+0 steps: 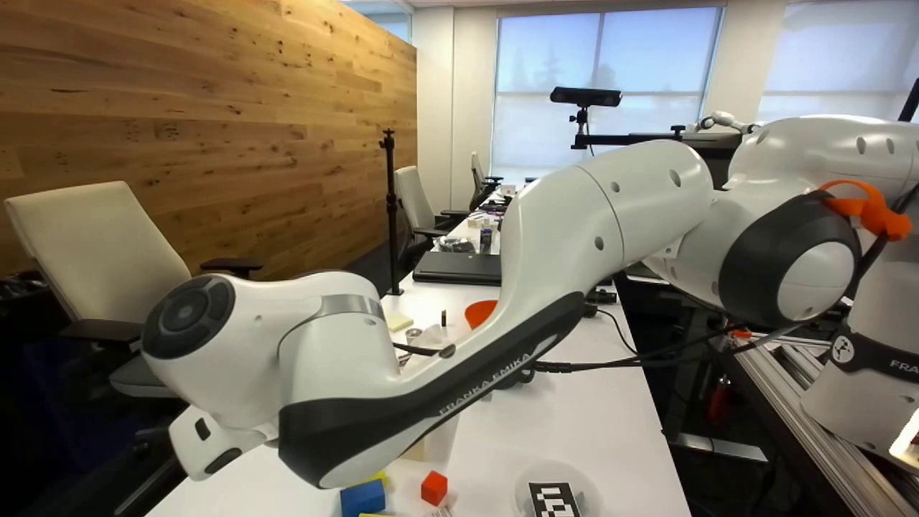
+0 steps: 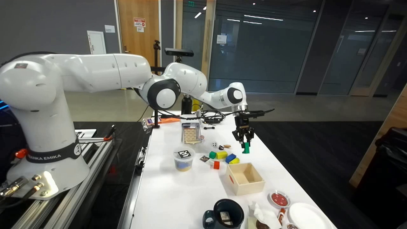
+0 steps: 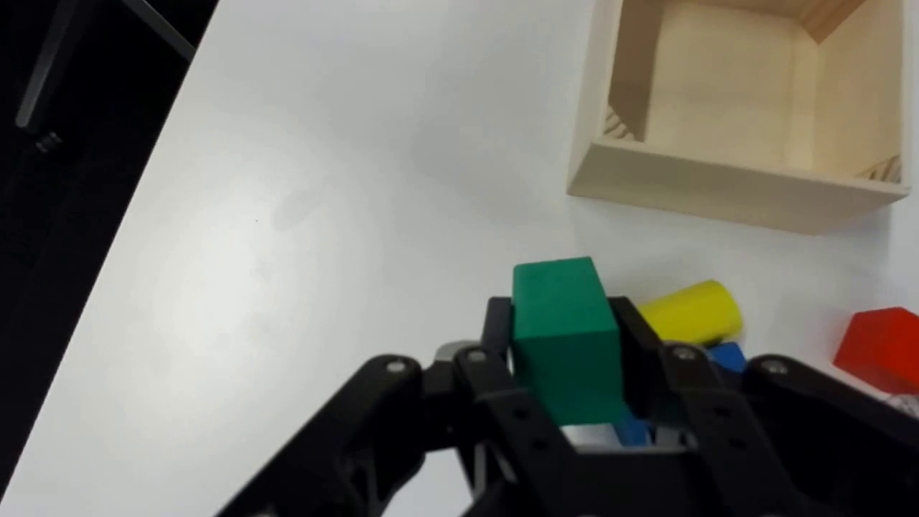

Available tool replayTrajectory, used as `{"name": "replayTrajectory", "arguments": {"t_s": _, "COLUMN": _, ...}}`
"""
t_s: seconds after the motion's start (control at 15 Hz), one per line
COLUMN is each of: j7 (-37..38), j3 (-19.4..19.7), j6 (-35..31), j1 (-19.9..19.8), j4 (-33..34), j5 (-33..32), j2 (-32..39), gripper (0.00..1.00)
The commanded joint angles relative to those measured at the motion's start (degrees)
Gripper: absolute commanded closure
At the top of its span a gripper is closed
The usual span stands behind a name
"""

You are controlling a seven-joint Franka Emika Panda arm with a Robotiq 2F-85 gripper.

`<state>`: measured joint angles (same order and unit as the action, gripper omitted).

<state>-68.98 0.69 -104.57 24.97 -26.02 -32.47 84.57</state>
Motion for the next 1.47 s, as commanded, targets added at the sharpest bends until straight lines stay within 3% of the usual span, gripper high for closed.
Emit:
{"name": "replayTrajectory", "arguments": {"t_s": 0.0, "j7": -1.0, "j3": -0.81, "j6": -2.48, "j1": -2.86, "j4": -0.94, "j5": 8.82, "j2": -1.51, "gripper": 0.88}}
{"name": "replayTrajectory", "arguments": {"t_s": 0.4, "j7": -0.19, "j3": -2.97, "j6": -5.51, "j1": -5.53, "j4": -0.14, "j5": 17.71, "j2": -1.26, "gripper": 0.88}}
{"name": "replayTrajectory", "arguments": {"t_s": 0.87, "j7": 0.61, "j3": -3.09, "j6": -8.25, "j1": -7.74, "j4": 0.12, "j5": 20.72, "j2": -0.54, "gripper": 0.88}}
{"name": "replayTrajectory", "arguments": {"t_s": 1.4, "j7": -0.1, "j3": -6.87, "j6": -13.26, "j1": -9.69, "j4": 0.99, "j5": 25.78, "j2": 1.79, "gripper": 0.88}}
